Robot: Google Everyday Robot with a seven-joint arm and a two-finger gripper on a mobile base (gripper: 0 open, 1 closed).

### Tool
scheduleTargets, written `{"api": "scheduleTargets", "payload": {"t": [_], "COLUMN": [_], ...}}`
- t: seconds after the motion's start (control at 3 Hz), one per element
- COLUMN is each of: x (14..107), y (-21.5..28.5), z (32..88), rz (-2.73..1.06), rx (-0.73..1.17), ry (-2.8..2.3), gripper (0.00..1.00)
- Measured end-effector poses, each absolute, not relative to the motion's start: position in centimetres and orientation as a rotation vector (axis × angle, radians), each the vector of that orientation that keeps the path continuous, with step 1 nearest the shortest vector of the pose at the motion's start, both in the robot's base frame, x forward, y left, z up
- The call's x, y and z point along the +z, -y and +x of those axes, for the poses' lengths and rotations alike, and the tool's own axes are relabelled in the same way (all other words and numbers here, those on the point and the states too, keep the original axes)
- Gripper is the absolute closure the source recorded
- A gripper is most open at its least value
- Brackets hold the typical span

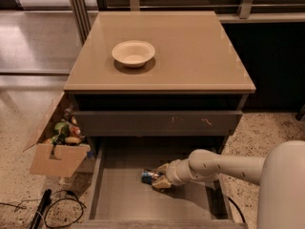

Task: Pick redbull can from middle drawer and place on counter

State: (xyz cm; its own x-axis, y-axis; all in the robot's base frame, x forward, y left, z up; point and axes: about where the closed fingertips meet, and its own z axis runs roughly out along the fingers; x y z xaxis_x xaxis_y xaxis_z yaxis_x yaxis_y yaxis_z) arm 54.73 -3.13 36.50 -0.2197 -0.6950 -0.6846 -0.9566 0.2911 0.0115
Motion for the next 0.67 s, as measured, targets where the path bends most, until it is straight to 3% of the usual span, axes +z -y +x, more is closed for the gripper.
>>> {"api": "scheduleTargets", "payload": {"t": [0.33,0.67], "x": [36.50,36.50], "y": [3.13,3.13], "z": [54.73,54.73], "rz": [-1.470,-1.470], "rx": [0.595,0.596], "ry": [-1.994,-1.994], "gripper": [0.98,1.00]}}
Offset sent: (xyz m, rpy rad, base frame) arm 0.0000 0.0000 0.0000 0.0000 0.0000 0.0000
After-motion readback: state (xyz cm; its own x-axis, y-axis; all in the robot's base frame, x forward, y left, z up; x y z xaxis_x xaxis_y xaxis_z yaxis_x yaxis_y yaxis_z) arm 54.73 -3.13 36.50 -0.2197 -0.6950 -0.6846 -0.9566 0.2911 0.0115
